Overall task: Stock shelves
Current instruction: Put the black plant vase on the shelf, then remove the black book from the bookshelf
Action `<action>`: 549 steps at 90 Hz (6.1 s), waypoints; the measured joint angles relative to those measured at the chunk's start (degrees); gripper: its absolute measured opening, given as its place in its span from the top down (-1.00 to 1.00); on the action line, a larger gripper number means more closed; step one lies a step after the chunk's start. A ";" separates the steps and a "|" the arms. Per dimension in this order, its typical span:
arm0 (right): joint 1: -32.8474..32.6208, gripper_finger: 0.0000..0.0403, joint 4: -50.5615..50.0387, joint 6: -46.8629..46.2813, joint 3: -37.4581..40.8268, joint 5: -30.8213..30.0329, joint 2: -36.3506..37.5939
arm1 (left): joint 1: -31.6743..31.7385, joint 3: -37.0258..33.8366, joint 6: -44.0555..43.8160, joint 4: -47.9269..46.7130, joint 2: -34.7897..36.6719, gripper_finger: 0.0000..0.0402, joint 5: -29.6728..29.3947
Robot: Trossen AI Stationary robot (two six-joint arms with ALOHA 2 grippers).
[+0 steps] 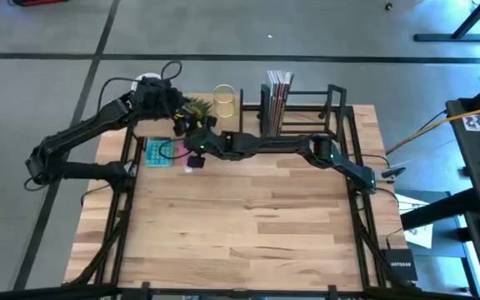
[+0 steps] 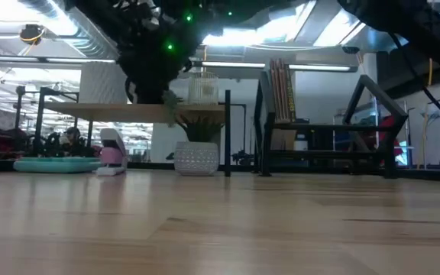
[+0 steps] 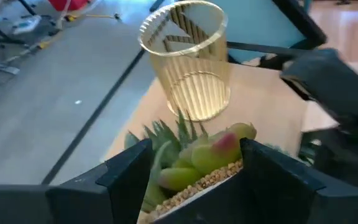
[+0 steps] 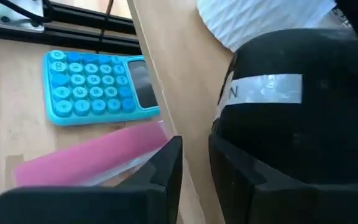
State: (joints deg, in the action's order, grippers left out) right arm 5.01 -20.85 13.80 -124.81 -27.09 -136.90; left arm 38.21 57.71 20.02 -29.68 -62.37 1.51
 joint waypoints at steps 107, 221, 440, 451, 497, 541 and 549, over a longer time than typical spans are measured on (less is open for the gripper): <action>0.81 0.67 -1.81 -0.08 0.09 -3.97 -0.13 | -4.63 -9.81 -5.10 -6.70 9.85 -0.18 -4.66; -9.67 0.67 -37.13 2.07 -0.11 -3.80 15.61 | -9.37 -9.86 -6.95 -1.40 15.04 -0.18 -12.73; 6.51 -0.31 26.40 -25.46 88.87 -23.69 66.41 | -30.00 -24.11 -22.11 -3.29 48.70 -0.18 -21.25; 9.53 -0.32 28.79 -26.03 88.87 -18.19 65.22 | -30.00 -26.25 -22.61 -1.87 48.56 -0.18 -21.25; 16.06 -0.21 30.58 -30.59 88.87 -13.72 64.96 | -29.98 -26.69 -21.15 -0.08 48.55 -0.18 -22.81; 16.05 0.15 26.46 -36.39 88.87 -21.44 65.00 | -29.98 -26.69 -19.96 -0.10 48.55 -0.18 -23.24; 16.05 0.52 27.03 -36.76 88.78 -21.66 65.20 | -29.98 -26.69 -19.96 -0.08 48.55 -0.18 -23.24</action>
State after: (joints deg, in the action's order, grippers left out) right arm 21.06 6.17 -22.96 -36.03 -48.75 -71.70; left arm 8.23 31.03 0.05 -29.76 -13.82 -21.74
